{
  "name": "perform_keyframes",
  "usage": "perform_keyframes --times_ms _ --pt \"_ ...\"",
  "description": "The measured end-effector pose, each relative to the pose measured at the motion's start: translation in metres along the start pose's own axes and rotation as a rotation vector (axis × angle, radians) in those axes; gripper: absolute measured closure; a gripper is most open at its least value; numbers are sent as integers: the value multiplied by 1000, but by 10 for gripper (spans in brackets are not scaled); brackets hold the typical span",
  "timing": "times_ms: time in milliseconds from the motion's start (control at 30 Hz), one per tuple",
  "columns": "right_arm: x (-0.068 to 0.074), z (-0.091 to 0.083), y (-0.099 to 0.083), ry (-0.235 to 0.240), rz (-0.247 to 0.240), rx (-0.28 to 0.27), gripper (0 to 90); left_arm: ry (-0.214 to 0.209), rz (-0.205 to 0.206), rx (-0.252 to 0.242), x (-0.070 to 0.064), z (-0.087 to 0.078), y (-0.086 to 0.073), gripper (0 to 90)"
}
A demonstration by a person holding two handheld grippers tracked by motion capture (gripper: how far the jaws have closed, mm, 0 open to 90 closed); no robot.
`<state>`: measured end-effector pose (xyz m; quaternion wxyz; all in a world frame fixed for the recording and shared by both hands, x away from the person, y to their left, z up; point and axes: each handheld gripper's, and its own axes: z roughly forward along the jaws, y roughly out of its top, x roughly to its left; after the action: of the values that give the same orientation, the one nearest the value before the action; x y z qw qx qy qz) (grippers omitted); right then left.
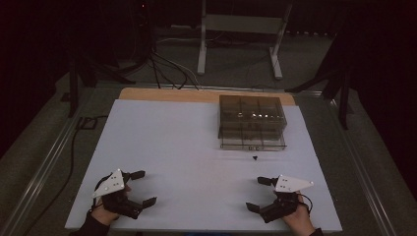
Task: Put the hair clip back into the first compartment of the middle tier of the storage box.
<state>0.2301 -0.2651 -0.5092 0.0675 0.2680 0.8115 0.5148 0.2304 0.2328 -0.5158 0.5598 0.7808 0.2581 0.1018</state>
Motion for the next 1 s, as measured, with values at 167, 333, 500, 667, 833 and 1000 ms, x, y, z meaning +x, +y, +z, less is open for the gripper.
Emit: perform_keyframes --times_ms 167,333,500,667,833,1000 --pt "6 -2 6 13 -23 -16 0 -1 -2 -3 0 0 0 7" --pt "10 -4 12 1 -43 -25 0 -2 -3 -2 0 0 0 7" --pt "10 -5 15 9 -39 -34 0 -4 -4 -3 0 0 0 7" --pt "10 -6 18 7 -35 -40 0 -4 -3 2 0 0 0 7" --pt "9 -6 20 8 -20 -43 0 -1 -9 -2 1 -1 0 7" --pt "9 -7 22 1 -14 -54 0 -2 -7 2 0 0 0 7"
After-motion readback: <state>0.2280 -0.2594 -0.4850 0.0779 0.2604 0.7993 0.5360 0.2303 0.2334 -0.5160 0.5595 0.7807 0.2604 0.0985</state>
